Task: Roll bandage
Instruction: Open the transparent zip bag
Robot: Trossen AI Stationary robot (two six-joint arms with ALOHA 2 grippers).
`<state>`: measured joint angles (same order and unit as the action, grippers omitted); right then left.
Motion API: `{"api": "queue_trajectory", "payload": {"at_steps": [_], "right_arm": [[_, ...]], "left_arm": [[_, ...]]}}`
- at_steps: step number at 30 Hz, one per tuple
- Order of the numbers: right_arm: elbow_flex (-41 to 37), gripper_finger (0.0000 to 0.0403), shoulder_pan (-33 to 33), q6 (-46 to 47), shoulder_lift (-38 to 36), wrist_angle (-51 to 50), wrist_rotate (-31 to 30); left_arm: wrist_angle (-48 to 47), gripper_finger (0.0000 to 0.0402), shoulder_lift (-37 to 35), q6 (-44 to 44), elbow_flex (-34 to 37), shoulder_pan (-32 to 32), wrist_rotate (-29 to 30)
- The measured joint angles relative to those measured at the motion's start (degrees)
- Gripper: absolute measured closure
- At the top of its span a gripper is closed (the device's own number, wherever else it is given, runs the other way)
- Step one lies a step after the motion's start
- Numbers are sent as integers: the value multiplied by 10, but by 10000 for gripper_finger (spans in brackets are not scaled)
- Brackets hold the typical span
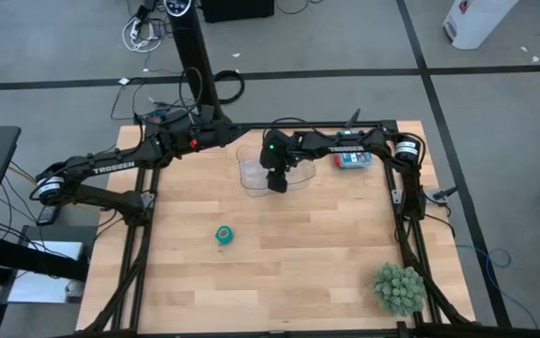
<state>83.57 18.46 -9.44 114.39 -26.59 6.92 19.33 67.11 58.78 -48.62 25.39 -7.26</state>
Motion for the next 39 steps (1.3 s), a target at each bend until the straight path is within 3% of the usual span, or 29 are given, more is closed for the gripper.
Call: {"api": "queue_trajectory", "payload": {"at_steps": [9, 16, 26, 31, 39], "right_arm": [[0, 392, 6, -14, 0, -10, 6], [11, 401, 5, -12, -21, -29, 10], [73, 403, 13, -42, -142, -50, 15], [75, 403, 13, -42, -218, -39, 96], [75, 403, 25, 60, -311, 27, 311]], "left_arm": [[-12, 255, 0, 0, 0, 0, -2], [-10, 255, 0, -1, 0, 5, -4], [58, 255, 0, -2, 0, 32, -5], [75, 255, -1, -3, 0, 44, -43], [130, 255, 0, -58, 0, 48, -59]]}}
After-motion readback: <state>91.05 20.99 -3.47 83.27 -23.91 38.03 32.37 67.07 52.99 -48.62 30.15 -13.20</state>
